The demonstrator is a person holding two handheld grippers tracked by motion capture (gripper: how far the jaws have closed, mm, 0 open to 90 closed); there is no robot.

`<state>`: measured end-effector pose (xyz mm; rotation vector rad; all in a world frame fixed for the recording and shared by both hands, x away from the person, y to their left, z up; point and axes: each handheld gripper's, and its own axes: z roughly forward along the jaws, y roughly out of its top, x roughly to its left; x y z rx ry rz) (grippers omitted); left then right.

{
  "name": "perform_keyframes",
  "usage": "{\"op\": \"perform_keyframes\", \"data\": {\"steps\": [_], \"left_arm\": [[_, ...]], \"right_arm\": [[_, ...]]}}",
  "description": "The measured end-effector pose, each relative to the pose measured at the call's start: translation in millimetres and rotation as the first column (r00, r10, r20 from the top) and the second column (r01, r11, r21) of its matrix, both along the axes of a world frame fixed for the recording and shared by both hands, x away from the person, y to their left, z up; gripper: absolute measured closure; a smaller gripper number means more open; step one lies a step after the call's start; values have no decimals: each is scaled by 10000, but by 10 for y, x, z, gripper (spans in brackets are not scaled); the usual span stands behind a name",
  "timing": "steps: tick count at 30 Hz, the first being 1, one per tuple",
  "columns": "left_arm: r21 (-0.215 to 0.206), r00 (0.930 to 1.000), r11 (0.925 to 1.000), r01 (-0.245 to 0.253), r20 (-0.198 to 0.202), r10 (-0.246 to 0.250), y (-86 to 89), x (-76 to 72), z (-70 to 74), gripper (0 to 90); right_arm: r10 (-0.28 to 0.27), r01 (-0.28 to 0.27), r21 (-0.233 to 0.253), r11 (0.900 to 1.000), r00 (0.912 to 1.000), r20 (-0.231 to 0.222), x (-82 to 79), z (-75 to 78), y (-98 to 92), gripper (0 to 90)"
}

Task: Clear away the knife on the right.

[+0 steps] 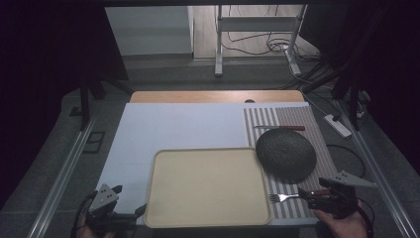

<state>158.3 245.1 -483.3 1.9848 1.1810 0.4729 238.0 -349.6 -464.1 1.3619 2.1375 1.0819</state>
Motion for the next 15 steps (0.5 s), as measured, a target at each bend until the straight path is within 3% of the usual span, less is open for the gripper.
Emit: {"op": "perform_keyframes", "data": {"steps": [4,15], "left_arm": [[-98,10000,9999,53,25,-53,9,-3,-2,0],[18,9998,9998,214,6,-214,-3,1,-2,0]], "right_arm": [[-267,267,-22,9996,9996,-121,4,-1,-3,99],[55,-67,-241,9997,9987,-499,35,-20,29,99]]}}
